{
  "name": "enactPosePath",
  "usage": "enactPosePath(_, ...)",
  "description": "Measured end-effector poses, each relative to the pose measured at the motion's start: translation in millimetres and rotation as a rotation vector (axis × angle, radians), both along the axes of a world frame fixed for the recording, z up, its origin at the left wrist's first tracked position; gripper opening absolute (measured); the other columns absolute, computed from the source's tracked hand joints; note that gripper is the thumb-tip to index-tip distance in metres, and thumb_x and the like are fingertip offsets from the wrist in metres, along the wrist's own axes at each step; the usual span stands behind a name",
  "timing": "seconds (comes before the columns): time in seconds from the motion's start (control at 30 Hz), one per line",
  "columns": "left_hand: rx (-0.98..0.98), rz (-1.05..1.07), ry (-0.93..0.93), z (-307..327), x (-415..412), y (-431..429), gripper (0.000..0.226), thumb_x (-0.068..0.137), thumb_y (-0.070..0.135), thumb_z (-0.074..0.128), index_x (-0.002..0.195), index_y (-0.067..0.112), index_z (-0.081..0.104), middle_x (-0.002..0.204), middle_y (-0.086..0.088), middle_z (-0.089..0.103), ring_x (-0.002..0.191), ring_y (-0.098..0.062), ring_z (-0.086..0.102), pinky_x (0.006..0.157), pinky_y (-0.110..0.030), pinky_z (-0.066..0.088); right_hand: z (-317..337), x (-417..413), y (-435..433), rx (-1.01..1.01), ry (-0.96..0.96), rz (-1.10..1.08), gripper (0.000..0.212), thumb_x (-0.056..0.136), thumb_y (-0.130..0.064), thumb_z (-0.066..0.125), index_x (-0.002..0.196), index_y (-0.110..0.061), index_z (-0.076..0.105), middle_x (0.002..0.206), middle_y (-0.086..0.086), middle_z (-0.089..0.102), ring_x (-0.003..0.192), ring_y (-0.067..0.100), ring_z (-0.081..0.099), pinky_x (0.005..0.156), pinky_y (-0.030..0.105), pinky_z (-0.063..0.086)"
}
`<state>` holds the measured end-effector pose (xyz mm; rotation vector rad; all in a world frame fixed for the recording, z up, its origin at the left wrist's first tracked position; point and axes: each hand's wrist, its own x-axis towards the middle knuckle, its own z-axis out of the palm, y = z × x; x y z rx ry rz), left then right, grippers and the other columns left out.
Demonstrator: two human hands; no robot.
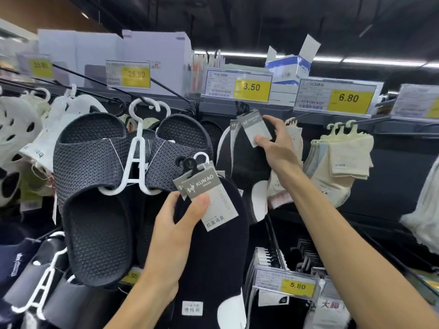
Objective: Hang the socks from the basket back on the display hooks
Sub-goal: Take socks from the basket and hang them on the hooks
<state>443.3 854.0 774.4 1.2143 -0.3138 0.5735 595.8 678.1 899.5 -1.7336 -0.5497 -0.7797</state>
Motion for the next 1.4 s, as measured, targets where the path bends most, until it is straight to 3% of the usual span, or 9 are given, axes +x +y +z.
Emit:
enactPosePath(0.17, 0.019, 0.008, 0.013, -3.3, -1.5, 2.2, 0.042, 0.068, 0.062, 0.07, 0.102, 0.038, 0.072, 0.107, 0.006, 0.077, 0.1, -0.009, 0.072, 0.087, -0.033, 0.051, -2.4, 21.9, 8.9, -0.105, -0.039, -0.007, 0.052, 0.091, -0.01, 0.059, 0.14, -0.023, 0.045, 0.106, -0.023, 0.058, 0.094, -0.006, 0.058, 0.085, 0.021, 0.05)
enactPosePath(0.3, 0.028, 0.013, 0.013, -3.8, -2.0, 2.9, 0.043, 0.068, 0.062, 0.07, 0.103, 0.038, 0.072, 0.107, 0.007, 0.076, 0.101, -0.007, 0.072, 0.087, -0.031, 0.05, -7.8, 32.5, 7.9, -0.22, -0.052, -0.063, 0.055, 0.091, -0.013, 0.058, 0.142, -0.029, 0.043, 0.099, -0.027, 0.059, 0.085, -0.015, 0.059, 0.086, 0.028, 0.049)
enactPosePath(0.53, 0.024, -0.002, 0.035, -5.4, -1.2, 3.4, 0.043, 0.068, 0.062, 0.07, 0.102, 0.036, 0.072, 0.107, 0.006, 0.076, 0.101, -0.01, 0.072, 0.086, -0.031, 0.052, -13.5, 9.7, 10.3, -0.267, -0.107, -0.217, 0.056, 0.091, -0.006, 0.06, 0.143, -0.016, 0.045, 0.13, 0.004, 0.055, 0.119, 0.018, 0.053, 0.105, 0.037, 0.043)
enactPosePath(0.63, 0.022, -0.017, 0.036, -5.4, -0.8, 2.1, 0.041, 0.068, 0.061, 0.07, 0.101, 0.036, 0.071, 0.106, 0.006, 0.077, 0.099, -0.009, 0.072, 0.081, -0.026, 0.053, -29.0, -36.9, 14.3, -0.129, -0.247, -0.186, 0.038, 0.091, -0.009, 0.061, 0.126, -0.025, 0.059, 0.118, -0.002, 0.06, 0.105, 0.006, 0.057, 0.092, 0.033, 0.051)
enactPosePath(0.77, 0.005, -0.008, 0.041, -5.8, 2.9, -1.0, 0.043, 0.069, 0.059, 0.072, 0.103, 0.033, 0.069, 0.106, 0.004, 0.077, 0.1, -0.012, 0.072, 0.083, -0.029, 0.055, -65.4, -112.4, 9.6, -0.129, -0.216, 0.099, 0.016, 0.087, -0.044, 0.065, 0.102, -0.039, 0.065, 0.086, -0.012, 0.065, 0.072, 0.007, 0.06, 0.062, 0.025, 0.051)
enactPosePath(0.87, -0.023, -0.039, 0.042, -6.1, 6.5, -6.3, 0.045, 0.07, 0.055, 0.075, 0.106, 0.028, 0.068, 0.106, 0.0, 0.077, 0.099, -0.017, 0.074, 0.079, -0.028, 0.059, -84.5, -135.0, 13.2, -0.237, -0.149, 0.111, 0.037, 0.072, -0.054, 0.073, 0.106, -0.046, 0.062, 0.094, -0.014, 0.063, 0.082, 0.007, 0.06, 0.064, 0.011, 0.048)
enactPosePath(1.03, -0.048, -0.171, 0.089, -6.7, 12.0, -9.4, 0.047, 0.072, 0.059, 0.07, 0.107, 0.028, 0.066, 0.106, 0.001, 0.077, 0.098, -0.013, 0.074, 0.07, -0.019, 0.058, -87.4, -123.4, 4.2, -0.166, 0.0, 0.136, 0.038, 0.065, -0.047, 0.078, 0.1, -0.043, 0.064, 0.092, -0.012, 0.068, 0.082, 0.011, 0.062, 0.066, 0.02, 0.052)
enactPosePath(1.17, -0.026, -0.283, 0.1, -7.1, 13.5, -7.1, 0.062, 0.084, 0.063, 0.054, 0.128, 0.02, 0.057, 0.124, -0.003, 0.071, 0.117, -0.018, 0.067, 0.09, -0.032, 0.054, -88.8, -114.1, -7.4, -0.1, 0.056, 0.198, 0.03, 0.072, -0.036, 0.081, 0.097, -0.039, 0.065, 0.096, -0.012, 0.072, 0.083, 0.01, 0.063, 0.075, 0.018, 0.052)
enactPosePath(1.4, -0.07, -0.256, 0.056, -1.9, 14.3, -10.0, 0.036, 0.082, 0.054, 0.067, 0.107, 0.027, 0.062, 0.112, -0.002, 0.075, 0.103, -0.015, 0.073, 0.074, -0.021, 0.058, -89.7, -111.8, -8.3, -0.003, 0.083, 0.273, 0.036, 0.068, -0.044, 0.08, 0.1, -0.034, 0.066, 0.105, -0.004, 0.074, 0.094, 0.017, 0.07, 0.084, 0.032, 0.058)
